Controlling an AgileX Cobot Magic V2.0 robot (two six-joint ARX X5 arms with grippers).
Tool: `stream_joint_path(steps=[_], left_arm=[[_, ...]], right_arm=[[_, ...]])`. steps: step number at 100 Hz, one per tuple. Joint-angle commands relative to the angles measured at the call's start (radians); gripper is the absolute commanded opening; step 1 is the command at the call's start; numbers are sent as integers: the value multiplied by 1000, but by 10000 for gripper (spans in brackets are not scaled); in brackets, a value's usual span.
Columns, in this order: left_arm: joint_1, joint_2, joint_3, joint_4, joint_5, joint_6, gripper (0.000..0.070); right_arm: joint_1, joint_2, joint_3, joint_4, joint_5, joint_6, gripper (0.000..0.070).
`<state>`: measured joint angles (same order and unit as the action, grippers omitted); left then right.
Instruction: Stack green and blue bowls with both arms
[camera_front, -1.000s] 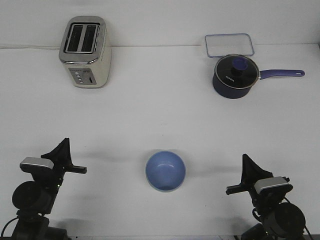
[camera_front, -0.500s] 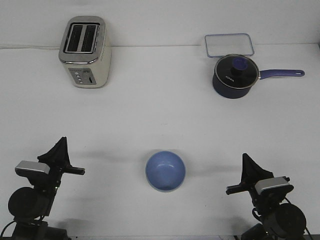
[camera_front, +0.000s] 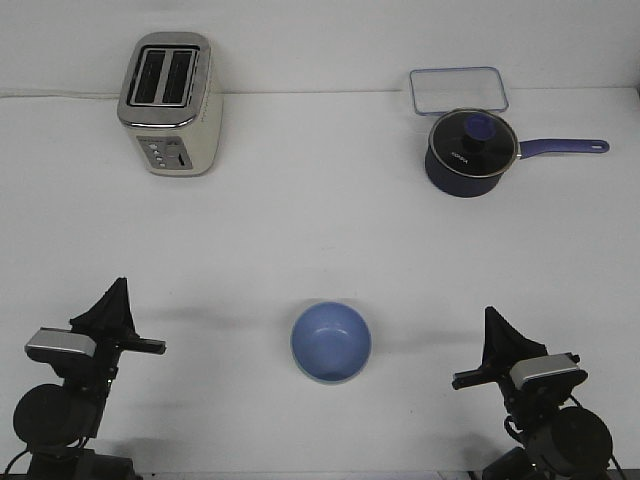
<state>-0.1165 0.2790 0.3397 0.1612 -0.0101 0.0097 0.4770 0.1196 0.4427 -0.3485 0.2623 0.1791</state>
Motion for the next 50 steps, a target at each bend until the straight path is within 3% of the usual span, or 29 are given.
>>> stream_joint_path(steps=[1, 33, 50], left_arm=[[13, -35, -69, -2, 14, 3, 15], [112, -259, -243, -68, 14, -51, 15], [142, -276, -303, 5, 18, -61, 15]], right_arm=[[6, -2, 9, 12, 0, -11, 0], [6, -2, 9, 12, 0, -11, 0], [6, -2, 9, 11, 0, -11, 0]])
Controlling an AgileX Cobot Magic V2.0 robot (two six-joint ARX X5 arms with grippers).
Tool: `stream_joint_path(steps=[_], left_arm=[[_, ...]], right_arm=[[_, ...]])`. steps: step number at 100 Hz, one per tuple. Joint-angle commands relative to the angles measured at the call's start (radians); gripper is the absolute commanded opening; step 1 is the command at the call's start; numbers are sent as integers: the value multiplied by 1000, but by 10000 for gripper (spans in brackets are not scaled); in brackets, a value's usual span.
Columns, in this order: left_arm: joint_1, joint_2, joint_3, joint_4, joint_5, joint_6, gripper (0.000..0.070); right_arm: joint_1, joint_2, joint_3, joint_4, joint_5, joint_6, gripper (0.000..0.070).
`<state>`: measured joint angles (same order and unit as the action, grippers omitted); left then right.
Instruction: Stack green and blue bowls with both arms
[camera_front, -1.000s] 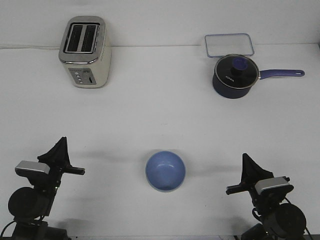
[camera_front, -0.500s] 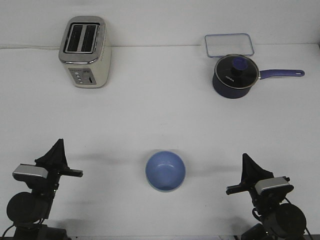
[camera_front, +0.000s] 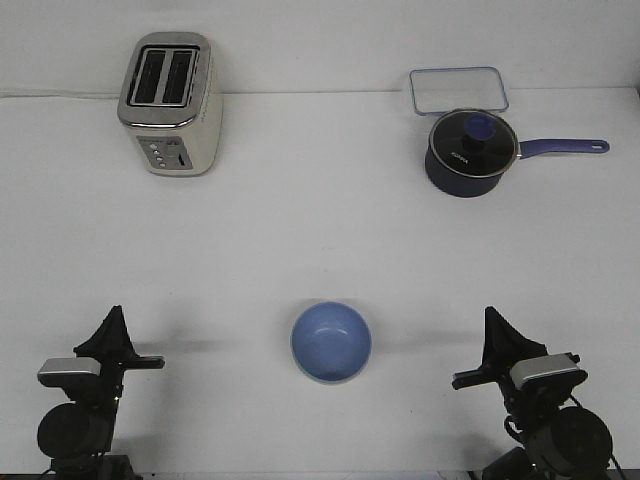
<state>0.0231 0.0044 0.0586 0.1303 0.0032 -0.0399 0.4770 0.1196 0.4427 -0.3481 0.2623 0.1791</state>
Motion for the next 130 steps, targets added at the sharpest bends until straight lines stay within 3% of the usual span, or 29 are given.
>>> stream_joint_path(steps=[1, 92, 111, 119, 130], left_arm=[[3, -2, -29, 48, 7, -14, 15], [2, 1, -45, 80, 23, -32, 15], [2, 1, -45, 80, 23, -32, 15], [2, 1, -45, 80, 23, -32, 15], [2, 0, -45, 80, 23, -32, 15]], right_arm=[[6, -2, 9, 11, 0, -11, 0], [6, -2, 9, 11, 0, -14, 0], [-14, -2, 5, 7, 58, -176, 0], [-77, -12, -15, 20, 87, -232, 0], [-194, -39, -85, 73, 66, -316, 0]])
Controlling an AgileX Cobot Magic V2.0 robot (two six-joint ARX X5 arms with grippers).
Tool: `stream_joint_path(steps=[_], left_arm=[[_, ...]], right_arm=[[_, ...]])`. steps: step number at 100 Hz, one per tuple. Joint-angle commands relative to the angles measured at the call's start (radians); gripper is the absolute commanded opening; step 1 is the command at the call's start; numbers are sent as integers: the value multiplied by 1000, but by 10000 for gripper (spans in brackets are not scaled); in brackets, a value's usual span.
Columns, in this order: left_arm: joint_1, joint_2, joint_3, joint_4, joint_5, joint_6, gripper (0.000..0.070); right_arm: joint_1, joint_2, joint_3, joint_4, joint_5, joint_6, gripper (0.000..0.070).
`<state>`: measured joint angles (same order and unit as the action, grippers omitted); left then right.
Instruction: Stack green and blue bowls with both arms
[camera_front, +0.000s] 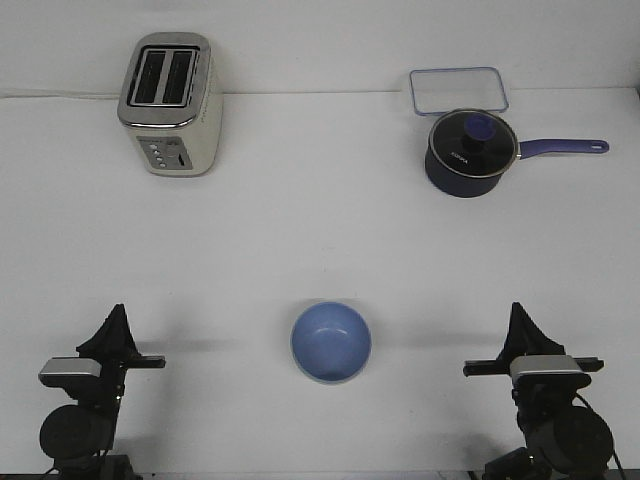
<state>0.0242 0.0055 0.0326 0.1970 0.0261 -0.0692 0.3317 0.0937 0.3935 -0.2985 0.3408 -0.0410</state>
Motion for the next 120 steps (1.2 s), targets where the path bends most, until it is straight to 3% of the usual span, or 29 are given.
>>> stream_joint_path(steps=[1, 13, 34, 42, 62, 120], left_arm=[[1, 0, -19, 13, 0, -3, 15], [1, 0, -19, 13, 0, -2, 15], [1, -1, -19, 13, 0, -2, 15], [1, 0, -19, 11, 0, -2, 15], [1, -1, -18, 13, 0, -2, 15], [1, -1, -18, 13, 0, -2, 15]], right_arm=[[-53, -14, -40, 24, -14, -99, 0], [-163, -61, -148, 63, -111, -164, 0], [-255, -92, -315, 199, -220, -180, 0], [-267, -92, -381, 297, -221, -184, 0], [-272, -92, -381, 261, -262, -169, 0], [-272, -92, -381, 276, -262, -168, 0]])
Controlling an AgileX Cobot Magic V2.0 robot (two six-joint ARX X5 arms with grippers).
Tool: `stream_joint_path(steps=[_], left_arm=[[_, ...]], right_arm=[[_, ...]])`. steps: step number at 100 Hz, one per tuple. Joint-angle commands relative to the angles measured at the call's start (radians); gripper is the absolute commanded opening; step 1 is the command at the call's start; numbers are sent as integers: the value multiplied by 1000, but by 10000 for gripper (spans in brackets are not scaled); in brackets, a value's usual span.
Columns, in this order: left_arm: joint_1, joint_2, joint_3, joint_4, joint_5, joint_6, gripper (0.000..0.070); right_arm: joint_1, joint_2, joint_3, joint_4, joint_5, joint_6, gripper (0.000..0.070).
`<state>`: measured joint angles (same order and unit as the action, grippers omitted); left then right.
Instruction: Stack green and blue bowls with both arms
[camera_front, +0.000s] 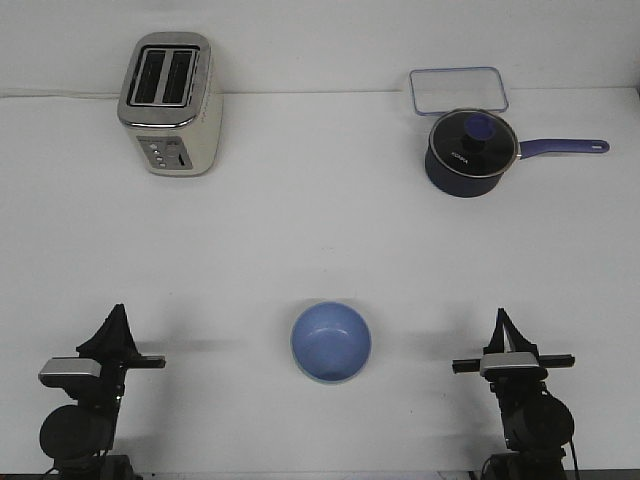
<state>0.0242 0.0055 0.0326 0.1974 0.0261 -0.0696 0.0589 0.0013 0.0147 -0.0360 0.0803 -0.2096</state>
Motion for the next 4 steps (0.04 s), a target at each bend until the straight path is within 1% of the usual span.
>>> stream_joint_path(steps=[1, 4], left_arm=[[1, -1, -18, 13, 0, -2, 15], [1, -1, -18, 13, 0, -2, 15]], right_arm=[[0, 0, -2, 14, -2, 0, 0], [0, 0, -2, 14, -2, 0, 0]])
